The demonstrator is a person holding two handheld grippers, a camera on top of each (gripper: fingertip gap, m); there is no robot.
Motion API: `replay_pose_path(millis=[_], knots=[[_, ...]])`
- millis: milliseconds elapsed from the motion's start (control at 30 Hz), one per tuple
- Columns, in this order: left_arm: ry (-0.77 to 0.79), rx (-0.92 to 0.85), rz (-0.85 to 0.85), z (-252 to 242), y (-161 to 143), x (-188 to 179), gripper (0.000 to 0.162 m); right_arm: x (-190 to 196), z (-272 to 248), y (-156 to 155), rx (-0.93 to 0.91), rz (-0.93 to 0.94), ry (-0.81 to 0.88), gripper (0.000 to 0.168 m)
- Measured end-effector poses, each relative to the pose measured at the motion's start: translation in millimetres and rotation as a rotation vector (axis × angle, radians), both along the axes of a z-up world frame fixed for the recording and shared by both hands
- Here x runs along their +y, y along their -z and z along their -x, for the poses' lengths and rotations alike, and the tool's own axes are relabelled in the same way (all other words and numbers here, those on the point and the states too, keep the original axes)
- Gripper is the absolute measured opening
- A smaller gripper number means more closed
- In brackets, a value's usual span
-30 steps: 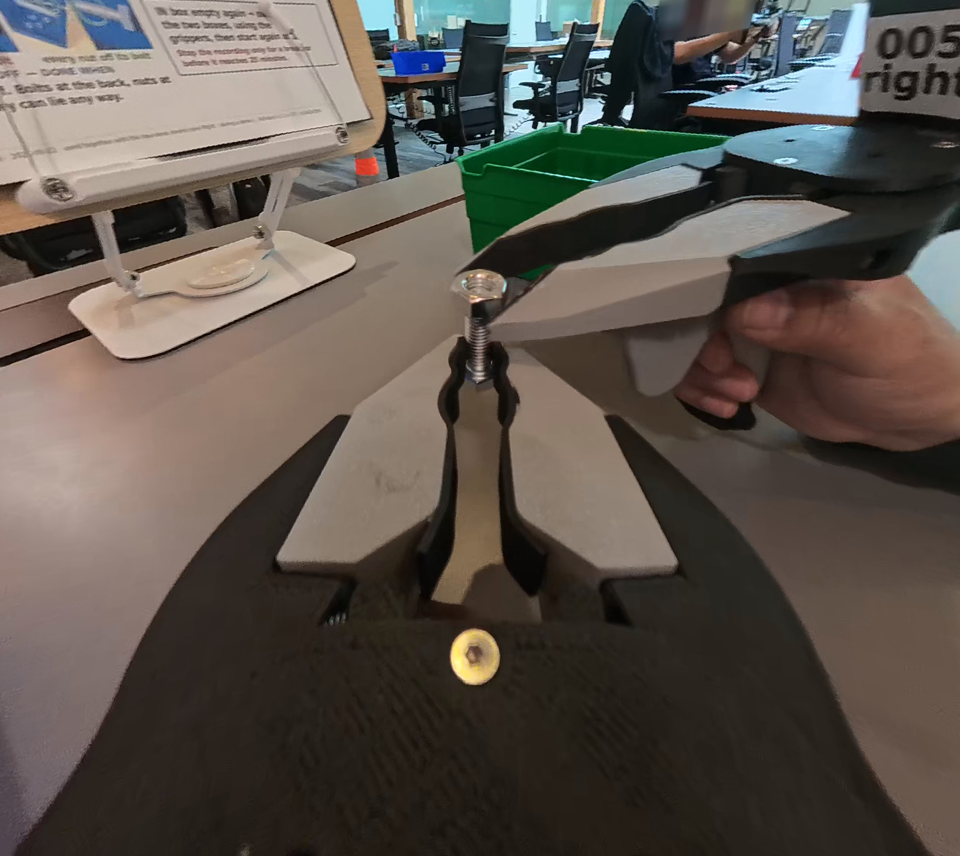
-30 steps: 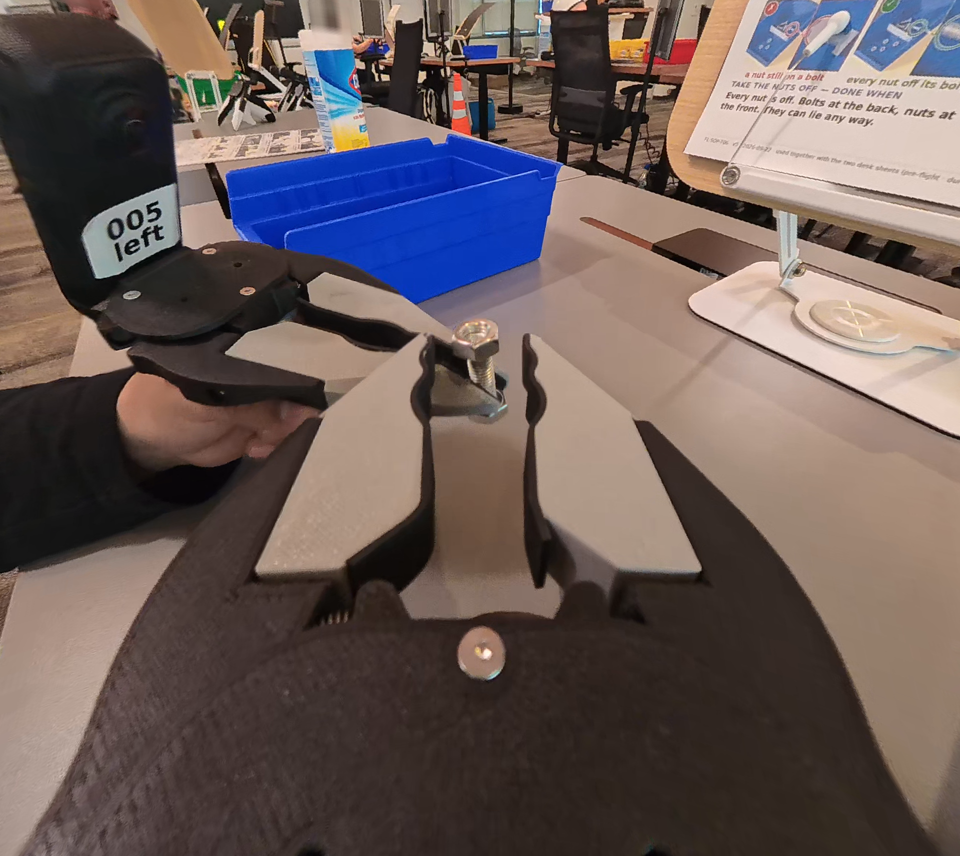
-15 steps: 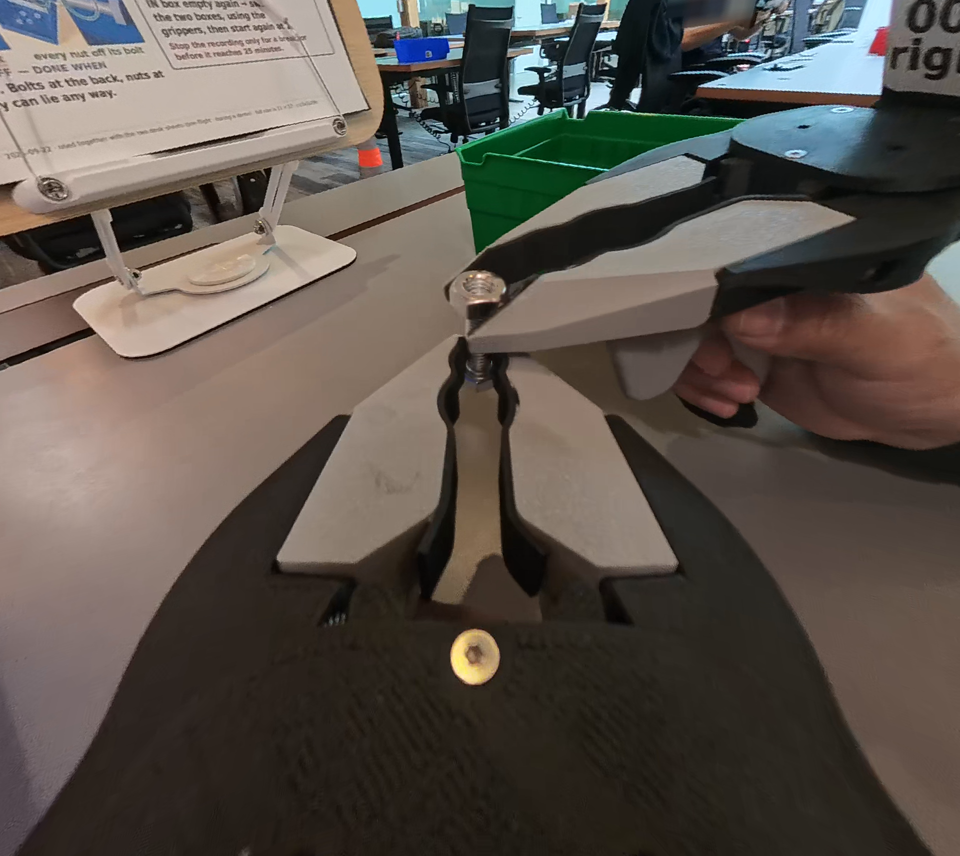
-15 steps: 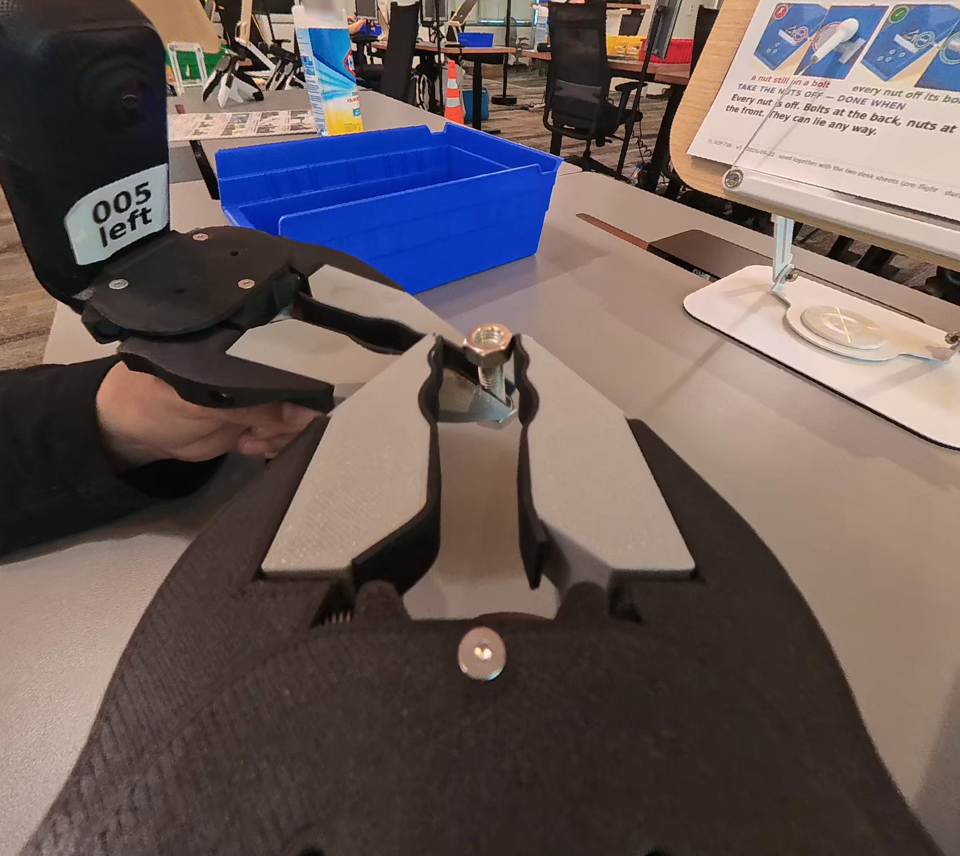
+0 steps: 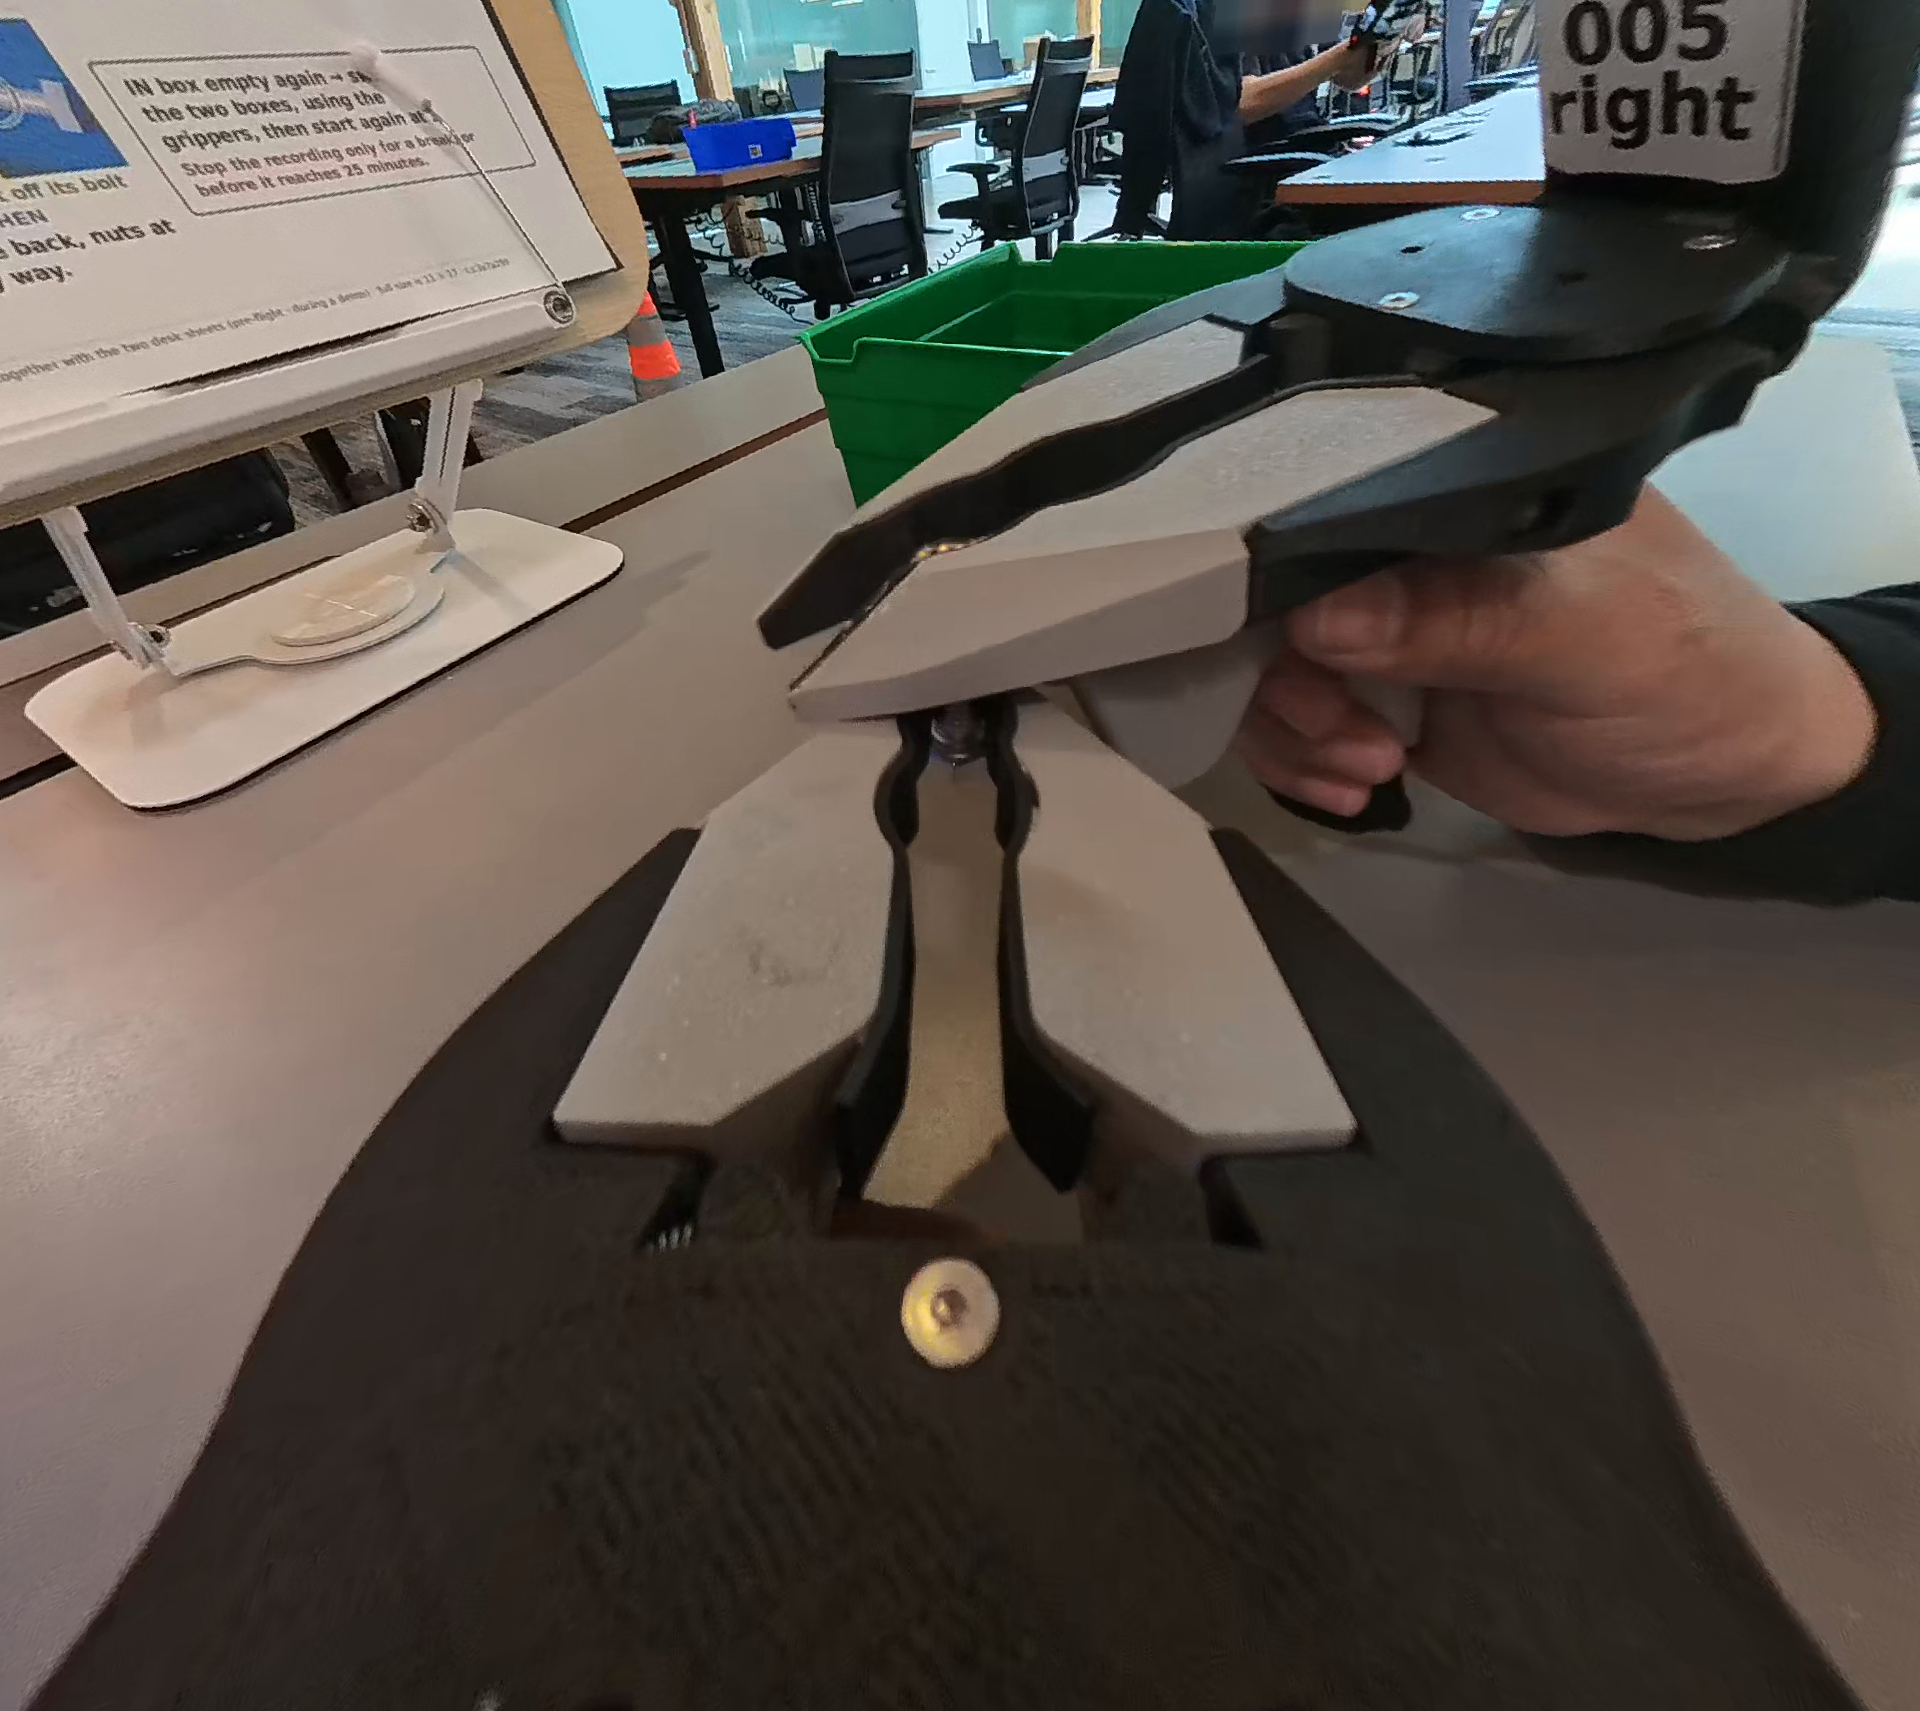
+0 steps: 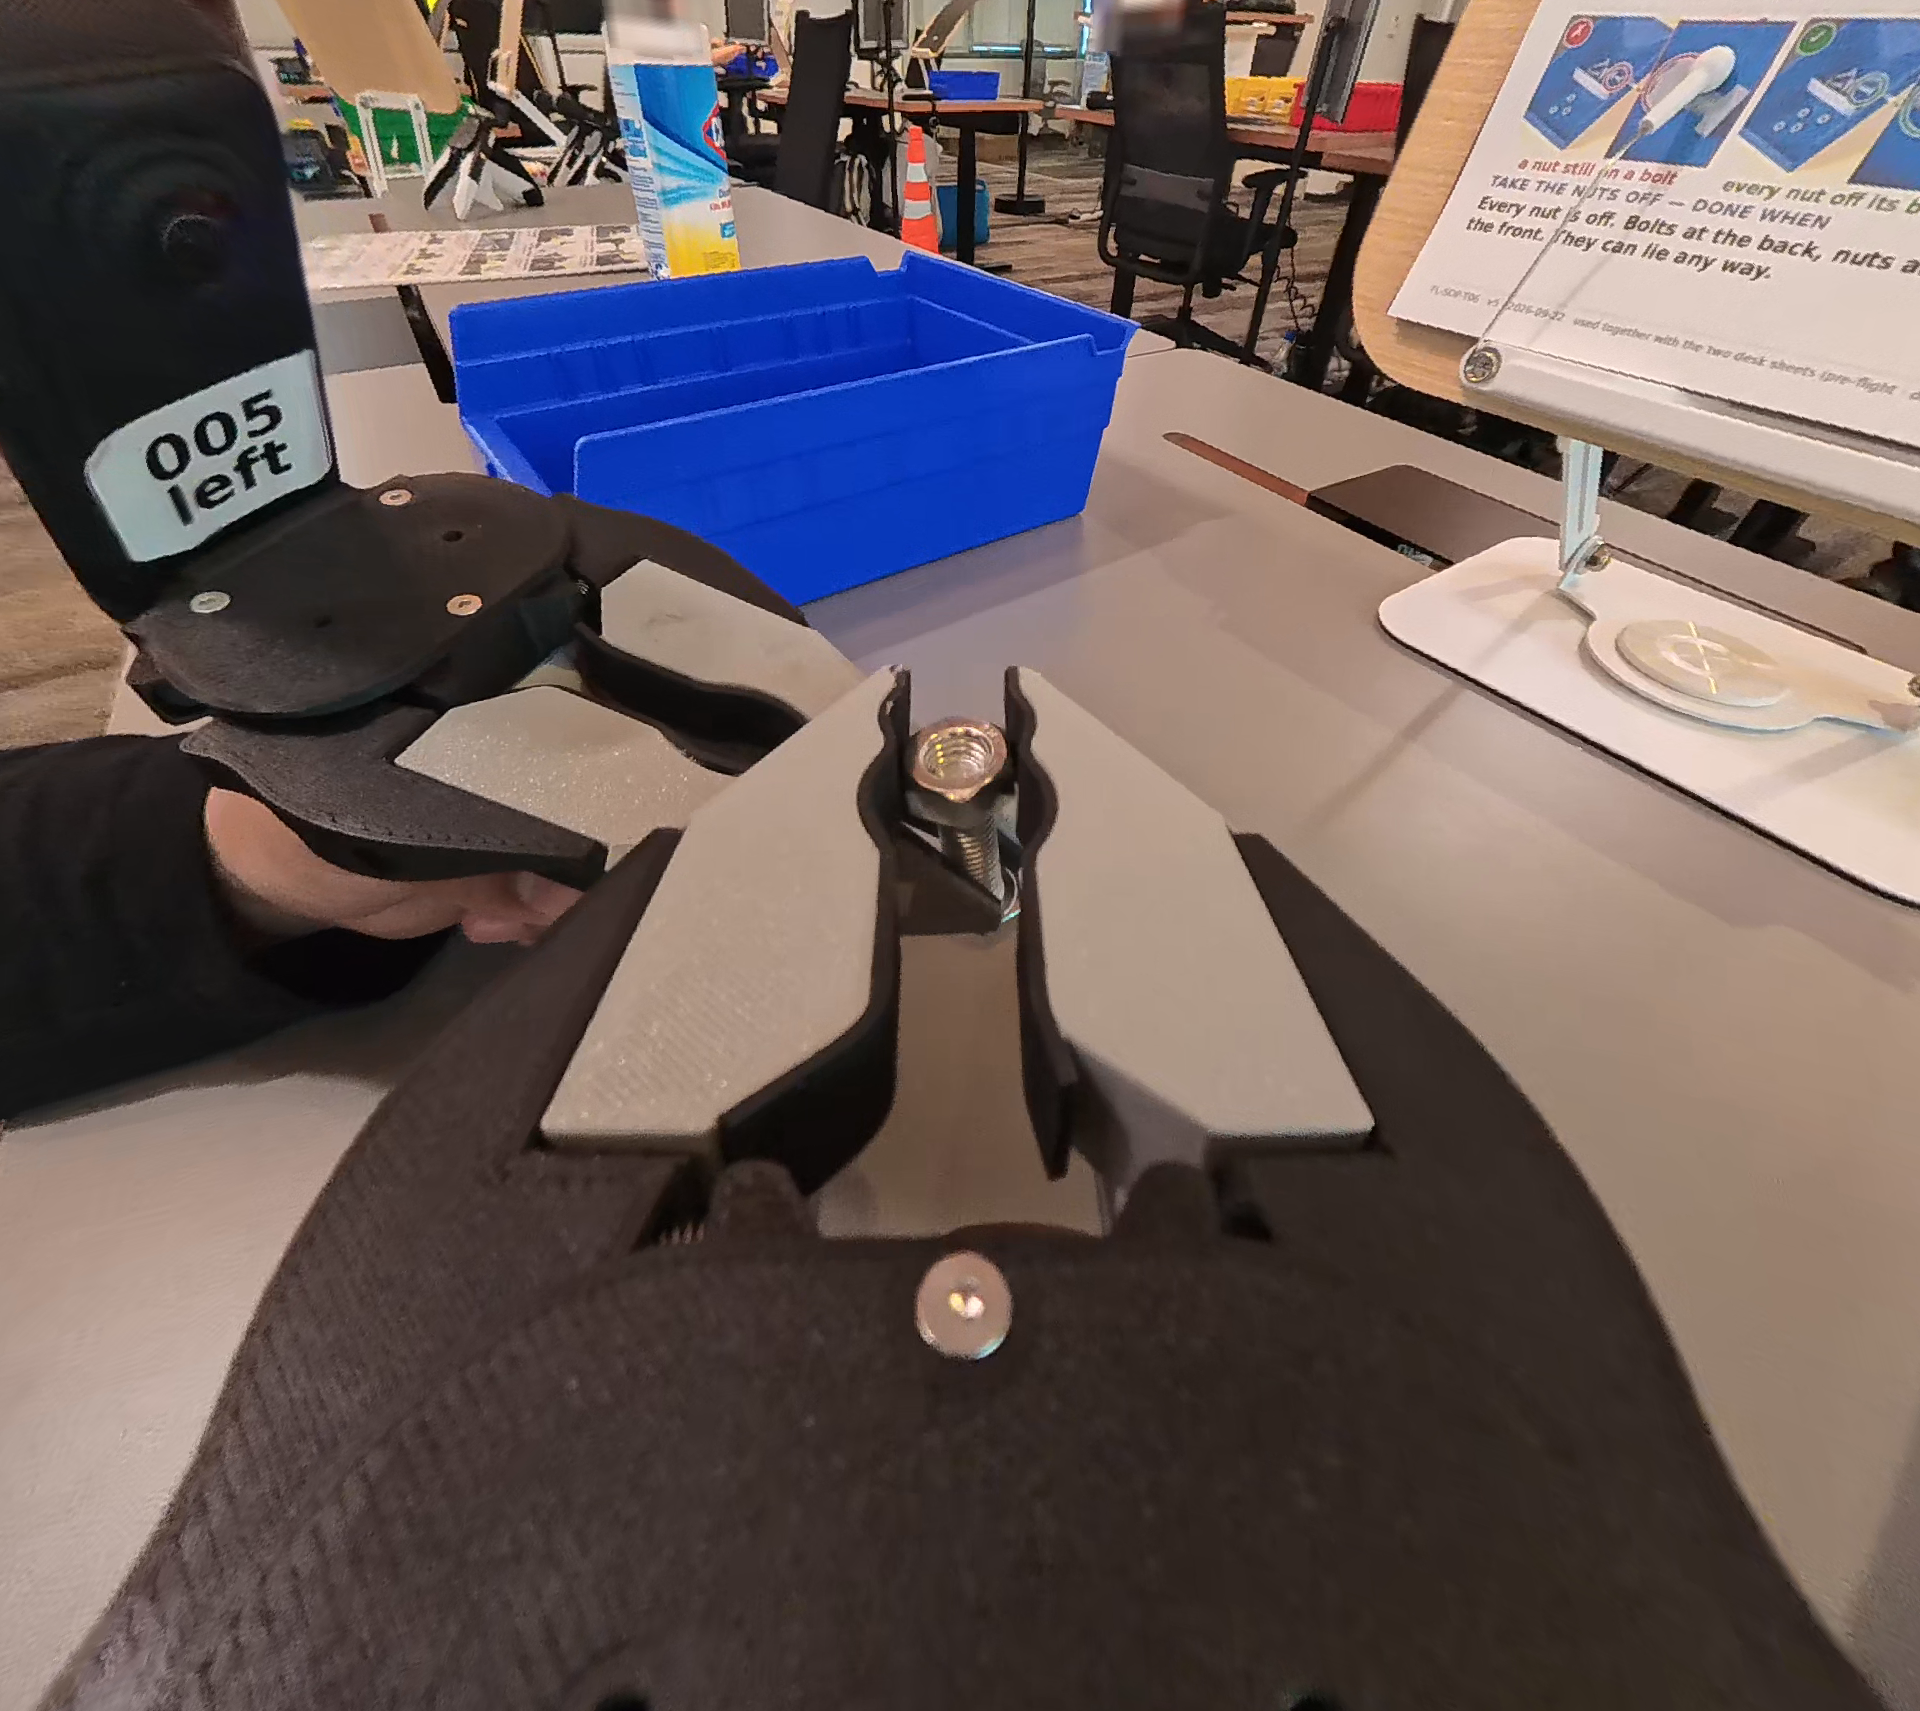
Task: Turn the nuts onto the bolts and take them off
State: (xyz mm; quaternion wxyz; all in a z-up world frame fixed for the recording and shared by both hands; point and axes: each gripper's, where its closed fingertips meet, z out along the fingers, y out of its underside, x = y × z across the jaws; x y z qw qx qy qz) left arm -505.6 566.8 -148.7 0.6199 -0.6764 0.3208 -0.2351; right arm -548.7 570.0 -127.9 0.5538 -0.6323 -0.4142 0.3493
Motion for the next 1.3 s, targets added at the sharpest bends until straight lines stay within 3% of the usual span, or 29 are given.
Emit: replay_pose_path(millis=[100, 267, 500, 767, 1133, 1200, 1300], knots=[[-0.019, -0.006, 0.002, 3.3, -0.7, 2.5, 0.007, 5.3, -2.9, -0.8, 0.02, 0.019, 0.023, 0.035], [-0.107, -0.036, 0.042, 20.4, 1.3, 15.3, 0.007, 5.4, -4.7, -2.6, 0.031, 0.018, 0.024, 0.036], [-0.153, -0.047, 0.071, 29.6, 4.2, 21.5, 0.007, 1.9, -2.2, -1.5, 0.001, -0.019, 0.022, 0.032], [0.008, 0.014, 0.011, -2.2, 2.9, -1.3, 0.007, -1.9, 1.8, 2.0, -0.015, -0.022, -0.001, 0.014], [-0.021, 0.002, 0.023, 4.3, 3.3, 3.5, 0.007, -0.6, -0.8, -1.0, 0.002, -0.005, -0.006, 0.013], [-0.031, -0.018, 0.029, 7.2, 1.6, 5.2, 0.007, 1.3, -2.0, -0.7, 0.008, 0.007, 0.0, 0.02], [-0.034, -0.032, 0.035, 9.0, 0.2, 5.8, 0.007, 0.9, -3.0, -2.3, 0.008, -0.004, 0.002, 0.006]])
